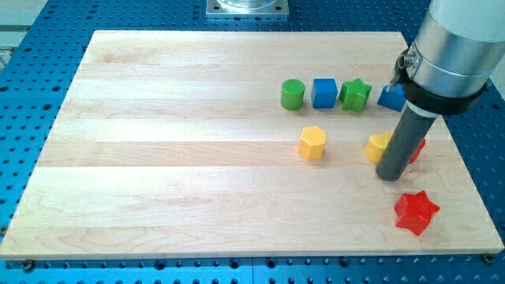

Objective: Move the red star to the left of the hexagon

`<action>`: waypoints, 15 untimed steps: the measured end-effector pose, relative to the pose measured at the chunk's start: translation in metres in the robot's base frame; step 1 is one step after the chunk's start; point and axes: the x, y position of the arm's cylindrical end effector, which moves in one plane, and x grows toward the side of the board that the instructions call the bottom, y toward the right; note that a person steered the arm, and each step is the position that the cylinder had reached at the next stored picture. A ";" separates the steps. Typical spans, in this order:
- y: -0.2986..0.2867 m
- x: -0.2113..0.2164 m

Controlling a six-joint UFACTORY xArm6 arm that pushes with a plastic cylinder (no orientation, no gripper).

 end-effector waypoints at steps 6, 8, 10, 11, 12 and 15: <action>0.100 0.051; 0.062 0.088; -0.007 0.076; 0.024 0.072; 0.004 0.059; -0.176 0.018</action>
